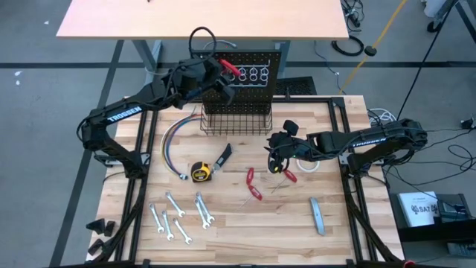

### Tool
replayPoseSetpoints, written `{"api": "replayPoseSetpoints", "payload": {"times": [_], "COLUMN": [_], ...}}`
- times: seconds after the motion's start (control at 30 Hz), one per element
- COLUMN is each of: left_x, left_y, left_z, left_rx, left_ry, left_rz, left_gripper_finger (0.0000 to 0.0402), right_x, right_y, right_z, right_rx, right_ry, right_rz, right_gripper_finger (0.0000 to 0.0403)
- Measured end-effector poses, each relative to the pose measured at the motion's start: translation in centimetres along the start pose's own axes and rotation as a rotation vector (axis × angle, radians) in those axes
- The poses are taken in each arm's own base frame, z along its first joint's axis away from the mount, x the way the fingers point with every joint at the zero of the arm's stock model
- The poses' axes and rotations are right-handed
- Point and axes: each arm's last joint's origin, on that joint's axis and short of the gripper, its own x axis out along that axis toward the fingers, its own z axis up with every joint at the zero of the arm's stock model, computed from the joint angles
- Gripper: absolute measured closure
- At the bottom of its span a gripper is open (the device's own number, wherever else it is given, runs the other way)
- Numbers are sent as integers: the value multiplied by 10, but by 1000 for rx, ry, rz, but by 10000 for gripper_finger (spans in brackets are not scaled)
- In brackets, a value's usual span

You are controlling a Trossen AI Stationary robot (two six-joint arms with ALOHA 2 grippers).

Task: Hang tools onto peg board
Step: Hang the allen wrench on the peg board, then hang the top right allen wrench on the peg board

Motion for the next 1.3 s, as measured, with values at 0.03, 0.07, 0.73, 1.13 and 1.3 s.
{"api": "replayPoseSetpoints", "payload": {"times": [0.03,0.07,0.73,1.13,1.3], "left_x": [0,0,-11,-39,-52], "left_y": [0,0,17,23,21], "left_z": [0,0,2,22,20], "left_rx": [1,6,48,10,36], "left_ry": [2,3,6,-156,-125], "left_rz": [0,0,84,7,-33], "left_gripper_finger": [230,230,230,230,230], "right_x": [0,0,0,0,0], "right_y": [0,0,0,0,0], "right_z": [0,0,0,0,0], "right_rx": [0,0,0,-3,-13], "right_ry": [0,0,1,1,0], "right_rz": [1,1,3,2,2], "right_gripper_finger": [271,271,271,271,271]}}
